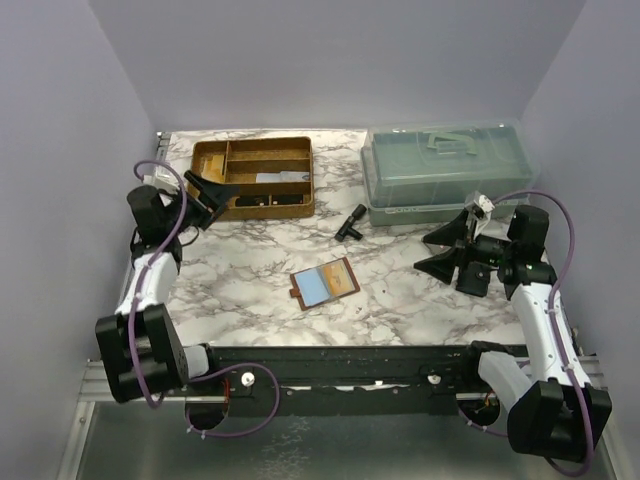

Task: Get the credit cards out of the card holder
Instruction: Remove the credit card from the card holder.

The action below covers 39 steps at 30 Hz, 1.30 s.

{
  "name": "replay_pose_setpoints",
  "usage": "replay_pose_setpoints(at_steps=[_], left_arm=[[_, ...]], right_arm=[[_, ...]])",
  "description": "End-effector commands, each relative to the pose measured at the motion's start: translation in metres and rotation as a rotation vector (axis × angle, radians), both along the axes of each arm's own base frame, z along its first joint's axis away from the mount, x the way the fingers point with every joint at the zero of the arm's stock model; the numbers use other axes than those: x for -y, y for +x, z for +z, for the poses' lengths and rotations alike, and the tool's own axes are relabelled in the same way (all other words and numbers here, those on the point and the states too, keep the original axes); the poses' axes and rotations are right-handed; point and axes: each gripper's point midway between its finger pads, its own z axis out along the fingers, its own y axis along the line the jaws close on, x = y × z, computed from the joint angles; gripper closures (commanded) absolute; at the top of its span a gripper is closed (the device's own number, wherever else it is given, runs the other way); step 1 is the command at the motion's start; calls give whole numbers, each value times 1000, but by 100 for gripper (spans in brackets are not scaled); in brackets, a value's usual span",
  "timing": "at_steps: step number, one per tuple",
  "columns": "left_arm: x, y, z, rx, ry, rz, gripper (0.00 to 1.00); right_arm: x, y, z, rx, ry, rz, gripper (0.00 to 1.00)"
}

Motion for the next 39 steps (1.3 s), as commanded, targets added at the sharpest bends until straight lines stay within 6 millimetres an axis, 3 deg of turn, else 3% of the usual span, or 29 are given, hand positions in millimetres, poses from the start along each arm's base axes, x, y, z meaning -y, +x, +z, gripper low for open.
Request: replay_pose_setpoints(at_steps=[1, 8, 18, 30, 39], left_arm=[[53, -66, 36, 100, -35, -181, 1], [114, -131, -2, 6, 88, -223, 1], [143, -170, -41, -104, 127, -291, 1], [187, -196, -89, -184, 292, -337, 1], [190, -189, -97, -149, 190, -262, 1]], right_arm=[[-1, -6, 0, 48, -1, 20, 1], [-1, -7, -2, 43, 7, 28, 1], [0, -5, -4, 32, 6, 22, 1], [1, -2, -10, 6, 4, 13, 1], [2, -2, -10, 12, -5, 3, 1]])
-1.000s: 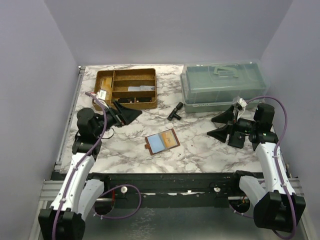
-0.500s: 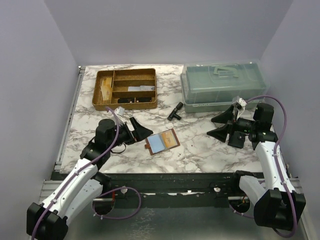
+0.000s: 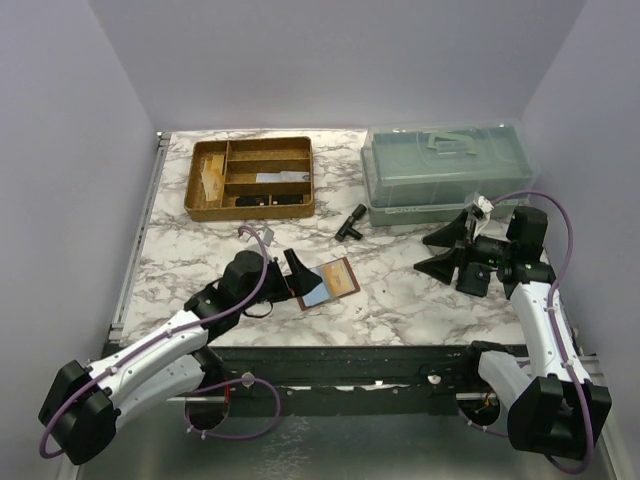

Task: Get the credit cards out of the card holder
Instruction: Remove the credit card from the card holder.

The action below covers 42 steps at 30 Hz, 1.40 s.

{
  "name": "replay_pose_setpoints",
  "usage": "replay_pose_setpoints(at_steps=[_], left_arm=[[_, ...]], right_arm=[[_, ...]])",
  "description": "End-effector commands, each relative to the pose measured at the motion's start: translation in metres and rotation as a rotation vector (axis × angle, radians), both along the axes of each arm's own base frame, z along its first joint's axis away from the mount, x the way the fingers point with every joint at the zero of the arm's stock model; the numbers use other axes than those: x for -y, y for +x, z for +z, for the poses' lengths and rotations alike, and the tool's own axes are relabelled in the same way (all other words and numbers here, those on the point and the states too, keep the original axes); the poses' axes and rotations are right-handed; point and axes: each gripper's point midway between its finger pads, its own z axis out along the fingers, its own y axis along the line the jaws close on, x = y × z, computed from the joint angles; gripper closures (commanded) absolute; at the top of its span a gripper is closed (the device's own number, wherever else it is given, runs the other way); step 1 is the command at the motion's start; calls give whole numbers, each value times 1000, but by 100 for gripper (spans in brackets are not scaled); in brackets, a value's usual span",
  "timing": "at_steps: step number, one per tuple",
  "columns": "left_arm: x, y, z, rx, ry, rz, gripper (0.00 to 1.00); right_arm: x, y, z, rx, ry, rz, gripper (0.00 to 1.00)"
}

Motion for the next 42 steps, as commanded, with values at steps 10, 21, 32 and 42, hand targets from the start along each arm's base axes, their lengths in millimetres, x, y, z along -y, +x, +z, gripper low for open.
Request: replay_pose_setpoints(at_steps=[10, 21, 32, 42], left_arm=[[-8, 6, 16, 38, -314, 182, 1], [-5, 11, -21, -147, -20, 176, 1], [1, 28, -26, -122, 101, 150, 16], [-19, 34, -61, -152, 339, 159, 26]], right_arm=[[2, 2, -5, 12, -8, -5, 1], [2, 2, -6, 17, -16, -17, 1], [2, 3, -7, 6, -13, -17, 1], [2, 8, -15, -75, 11, -20, 2]])
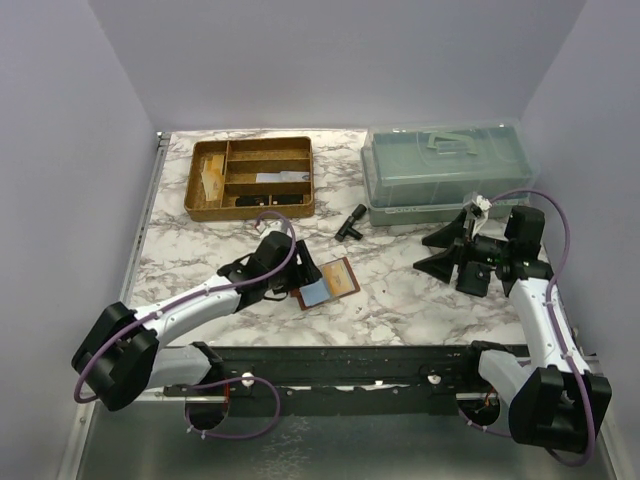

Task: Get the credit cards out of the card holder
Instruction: Remove the credit card from the card holder.

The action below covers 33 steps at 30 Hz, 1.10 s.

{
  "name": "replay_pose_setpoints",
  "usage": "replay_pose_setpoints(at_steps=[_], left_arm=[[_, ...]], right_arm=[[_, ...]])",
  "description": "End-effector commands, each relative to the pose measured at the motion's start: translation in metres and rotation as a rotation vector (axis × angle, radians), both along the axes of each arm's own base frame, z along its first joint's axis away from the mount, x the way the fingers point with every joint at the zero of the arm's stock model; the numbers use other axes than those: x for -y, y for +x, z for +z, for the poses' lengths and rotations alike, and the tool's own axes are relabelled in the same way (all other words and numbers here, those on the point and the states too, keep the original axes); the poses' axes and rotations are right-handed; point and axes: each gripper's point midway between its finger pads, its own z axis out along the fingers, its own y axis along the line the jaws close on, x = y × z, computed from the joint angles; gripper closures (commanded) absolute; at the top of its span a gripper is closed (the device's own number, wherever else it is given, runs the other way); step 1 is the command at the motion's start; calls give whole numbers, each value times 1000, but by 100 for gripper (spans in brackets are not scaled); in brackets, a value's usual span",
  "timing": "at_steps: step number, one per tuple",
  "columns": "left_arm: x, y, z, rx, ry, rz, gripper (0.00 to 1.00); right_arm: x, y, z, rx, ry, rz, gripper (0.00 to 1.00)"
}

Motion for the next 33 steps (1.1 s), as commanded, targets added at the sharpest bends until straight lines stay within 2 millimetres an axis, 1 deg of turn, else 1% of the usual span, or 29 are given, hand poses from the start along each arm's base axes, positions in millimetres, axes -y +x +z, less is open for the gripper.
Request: replay_pose_setpoints(at_steps=[1, 6, 9, 12, 15, 17, 19, 21, 22, 29, 32, 33], left_arm=[[-28, -5, -21, -4, 156, 24, 26], [-41, -18, -36, -56, 146, 88, 23], [-47, -22, -42, -79, 135, 128, 23], [-53, -19, -46, -78, 124, 146, 24], [-51, -11, -44, -78, 20, 126, 25], [-48, -8, -41, -81, -55, 111, 27], [-48, -7, -42, -93, -94, 116, 30], [-46, -7, -43, -100, -119, 112, 36], [-46, -7, -44, -108, -122, 112, 38], [-43, -8, -58, -148, -124, 101, 39], [-43, -5, -64, -161, -114, 106, 49], [-44, -5, -66, -166, -107, 110, 49]], right_arm=[[0, 4, -9, -48, 6, -10, 3], [-8, 3, -13, -65, 2, 15, 4], [-12, 2, -15, -69, -1, 29, 4], [-17, 0, -17, -76, -2, 44, 4], [-21, -2, -20, -86, -5, 61, 4], [-23, -2, -22, -91, -11, 65, 4], [-25, -4, -23, -96, -11, 77, 4], [-27, -5, -24, -100, -8, 86, 4], [-28, -5, -24, -102, -8, 88, 4], [-33, -7, -27, -113, -12, 107, 4], [-34, -7, -30, -123, -16, 111, 4], [-34, -6, -32, -128, -21, 108, 4]])
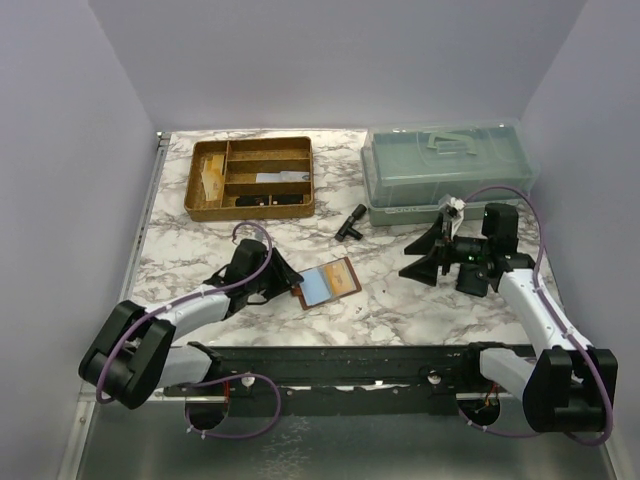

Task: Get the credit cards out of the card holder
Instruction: Remove the credit card from the card holder.

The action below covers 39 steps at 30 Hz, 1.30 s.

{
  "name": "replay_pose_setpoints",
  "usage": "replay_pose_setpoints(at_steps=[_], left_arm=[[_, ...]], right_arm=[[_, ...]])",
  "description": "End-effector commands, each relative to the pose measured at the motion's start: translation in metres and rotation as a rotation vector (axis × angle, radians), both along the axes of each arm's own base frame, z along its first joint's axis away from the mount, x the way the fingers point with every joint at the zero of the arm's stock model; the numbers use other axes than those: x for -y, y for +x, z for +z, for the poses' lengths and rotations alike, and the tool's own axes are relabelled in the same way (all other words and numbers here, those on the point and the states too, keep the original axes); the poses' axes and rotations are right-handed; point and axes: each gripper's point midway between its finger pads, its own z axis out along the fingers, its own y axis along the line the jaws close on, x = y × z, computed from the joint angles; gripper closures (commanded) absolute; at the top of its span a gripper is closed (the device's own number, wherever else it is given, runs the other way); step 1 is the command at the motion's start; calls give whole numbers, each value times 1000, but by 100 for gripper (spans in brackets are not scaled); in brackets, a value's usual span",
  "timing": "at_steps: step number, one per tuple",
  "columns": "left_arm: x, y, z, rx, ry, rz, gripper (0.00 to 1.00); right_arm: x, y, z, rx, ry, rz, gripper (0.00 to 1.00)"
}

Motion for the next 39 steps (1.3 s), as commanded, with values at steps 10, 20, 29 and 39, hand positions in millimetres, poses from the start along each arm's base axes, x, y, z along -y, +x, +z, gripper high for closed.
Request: replay_pose_setpoints(at_steps=[10, 20, 29, 39], left_arm=[[-5, -15, -30, -74, 39, -38, 80], [5, -19, -10, 78, -3, -142, 100], [8, -28, -18, 38, -41, -139, 100], [16, -29, -25, 13, -48, -153, 100]], right_arm=[[-35, 21, -76, -137, -274, 5, 13], [-72, 44, -120, -327, -405, -19, 19], [-97, 47, -147, -403, -460, -1, 30], [-115, 28, -151, -518, -416, 87, 46]])
